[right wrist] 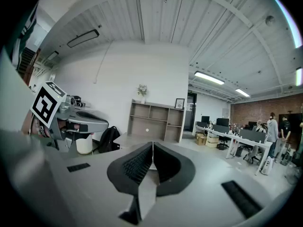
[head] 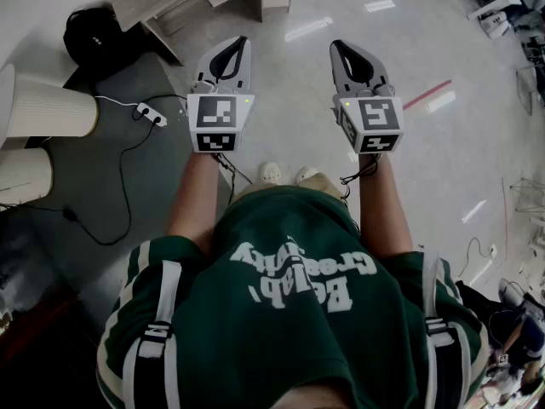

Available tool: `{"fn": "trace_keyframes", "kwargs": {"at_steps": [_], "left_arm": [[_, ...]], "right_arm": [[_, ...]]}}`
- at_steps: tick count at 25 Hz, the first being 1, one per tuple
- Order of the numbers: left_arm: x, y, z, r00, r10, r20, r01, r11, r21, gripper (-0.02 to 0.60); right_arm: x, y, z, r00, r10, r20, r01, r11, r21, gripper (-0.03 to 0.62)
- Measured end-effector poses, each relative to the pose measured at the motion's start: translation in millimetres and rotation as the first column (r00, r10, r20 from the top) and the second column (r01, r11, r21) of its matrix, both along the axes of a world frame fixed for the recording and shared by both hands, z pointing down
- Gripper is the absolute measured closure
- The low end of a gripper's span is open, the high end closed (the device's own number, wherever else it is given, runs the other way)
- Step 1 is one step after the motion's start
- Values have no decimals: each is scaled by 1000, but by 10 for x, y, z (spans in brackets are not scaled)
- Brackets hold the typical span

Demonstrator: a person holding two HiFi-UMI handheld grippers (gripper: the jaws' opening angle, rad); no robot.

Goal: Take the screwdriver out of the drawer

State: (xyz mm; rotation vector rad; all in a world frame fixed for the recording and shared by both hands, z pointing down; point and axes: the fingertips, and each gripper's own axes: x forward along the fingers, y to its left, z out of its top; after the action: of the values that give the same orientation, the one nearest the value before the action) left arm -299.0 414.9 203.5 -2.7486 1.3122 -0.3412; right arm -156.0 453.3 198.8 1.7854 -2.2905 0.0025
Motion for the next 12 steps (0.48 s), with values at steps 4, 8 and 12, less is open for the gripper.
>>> {"fn": "trace_keyframes", "kwargs": {"at_steps": [4, 8, 12], "left_arm": [[-72, -14, 27, 1000, -5, -1, 5, 1000, -8, 563], [-91, -2, 33, 1000, -10, 0, 10, 1000, -9, 563], [-87, 34, 12, 1000, 7, -10, -7, 1000, 8, 563]], "right_arm": [[-94, -21, 10, 1000, -12, -5, 12, 1000, -3, 557], [-119, -13, 25, 1000, -24, 5, 25, 1000, -7, 557], [-162, -1, 63, 999, -38, 4, 38, 999, -10, 557]]}}
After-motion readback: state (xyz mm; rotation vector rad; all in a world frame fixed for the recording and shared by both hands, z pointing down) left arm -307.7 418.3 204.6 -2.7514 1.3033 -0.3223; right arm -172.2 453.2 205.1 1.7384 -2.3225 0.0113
